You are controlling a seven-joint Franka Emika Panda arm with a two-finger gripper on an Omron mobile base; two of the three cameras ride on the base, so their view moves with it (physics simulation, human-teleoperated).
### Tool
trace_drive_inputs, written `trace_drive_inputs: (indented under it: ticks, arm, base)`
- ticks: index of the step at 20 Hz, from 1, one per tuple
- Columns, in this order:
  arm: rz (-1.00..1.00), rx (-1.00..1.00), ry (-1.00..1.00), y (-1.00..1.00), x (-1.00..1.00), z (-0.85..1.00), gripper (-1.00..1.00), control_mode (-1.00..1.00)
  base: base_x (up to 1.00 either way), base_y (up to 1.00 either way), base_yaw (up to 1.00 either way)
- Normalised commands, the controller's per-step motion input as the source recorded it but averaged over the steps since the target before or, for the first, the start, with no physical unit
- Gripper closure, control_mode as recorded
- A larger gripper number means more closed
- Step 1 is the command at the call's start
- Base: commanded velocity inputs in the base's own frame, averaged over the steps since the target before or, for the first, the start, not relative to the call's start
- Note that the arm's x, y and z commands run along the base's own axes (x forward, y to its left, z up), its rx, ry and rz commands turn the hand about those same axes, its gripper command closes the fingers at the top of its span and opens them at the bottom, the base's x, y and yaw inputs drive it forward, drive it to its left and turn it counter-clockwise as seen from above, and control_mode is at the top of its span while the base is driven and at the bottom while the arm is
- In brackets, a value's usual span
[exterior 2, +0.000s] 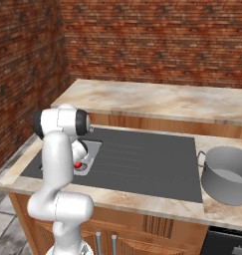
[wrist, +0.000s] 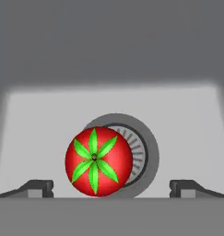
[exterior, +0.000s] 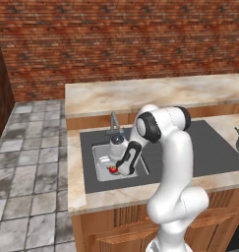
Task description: Dump the tomato from the pot into the sink. Then turn on the water and wash the tomato. Then turn off the water and put the tomato back in the pot.
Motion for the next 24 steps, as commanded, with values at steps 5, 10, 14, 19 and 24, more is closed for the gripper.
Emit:
trace_drive_inputs:
  ticks: [5,10,14,19,24]
  arm:
    - [0.0,0.0,0.01,0.0,0.23,-0.19,-1.0,-1.0]
    - [0.0,0.0,0.03,0.0,0.19,-0.17,-1.0,-1.0]
    - [0.0,-0.01,0.06,0.01,0.18,-0.21,1.0,-1.0]
    - [0.0,-0.01,0.08,0.1,0.19,-0.16,1.0,-1.0]
    - [0.0,0.0,0.02,0.01,0.14,0.0,1.0,-1.0]
  base:
    - [0.0,0.0,0.0]
    - [0.0,0.0,0.0]
    - [0.0,0.0,0.0]
    - [0.0,0.0,0.0]
    - [0.0,0.0,0.0]
